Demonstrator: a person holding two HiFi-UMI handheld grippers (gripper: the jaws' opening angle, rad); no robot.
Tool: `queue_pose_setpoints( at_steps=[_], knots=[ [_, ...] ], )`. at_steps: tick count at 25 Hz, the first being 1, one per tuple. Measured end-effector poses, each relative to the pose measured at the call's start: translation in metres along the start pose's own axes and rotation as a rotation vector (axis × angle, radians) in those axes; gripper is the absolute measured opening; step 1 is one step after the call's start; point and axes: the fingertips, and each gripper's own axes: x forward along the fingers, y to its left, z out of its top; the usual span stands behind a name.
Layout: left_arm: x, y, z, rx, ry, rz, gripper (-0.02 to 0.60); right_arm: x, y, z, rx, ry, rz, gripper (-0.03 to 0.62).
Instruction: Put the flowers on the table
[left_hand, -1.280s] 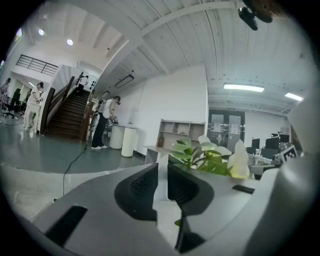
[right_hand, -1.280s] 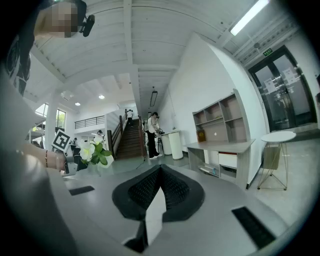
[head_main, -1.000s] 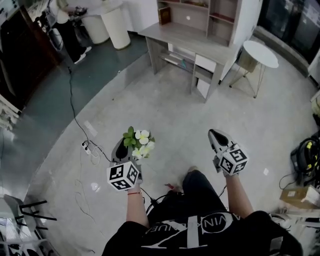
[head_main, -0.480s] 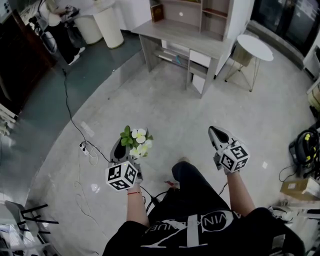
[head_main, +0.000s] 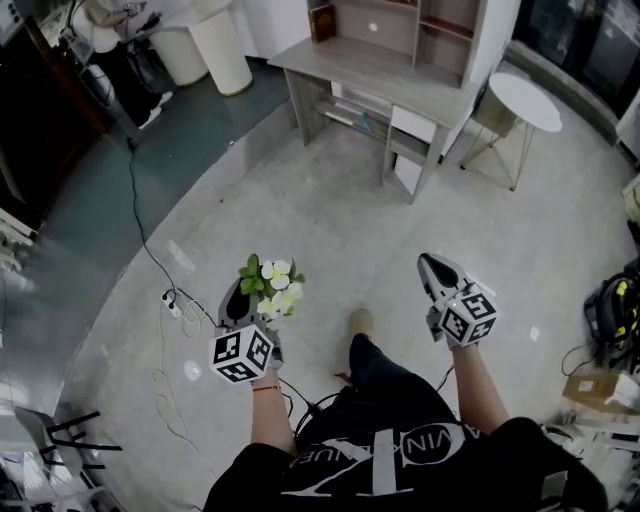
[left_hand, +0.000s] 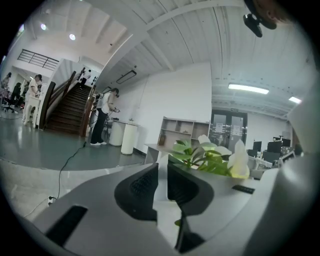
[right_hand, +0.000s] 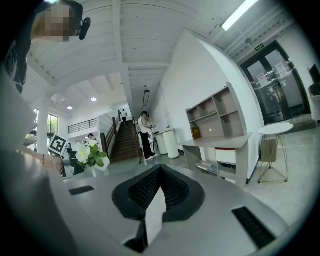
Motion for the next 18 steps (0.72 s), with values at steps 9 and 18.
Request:
queue_pose_setpoints(
  at_steps=[9,18],
  knots=[
    [0.086,0.026,0.026,-0.017,0.003,0.018,0.055,0.085,-0.043,0.024,0.042,-0.001,-0.004,0.011],
    [0.171,0.036,0.048,-0.008,0.018,0.024,0.055,0.165,-0.08,0.044,0.036,0.032,0.028,0.011]
  ],
)
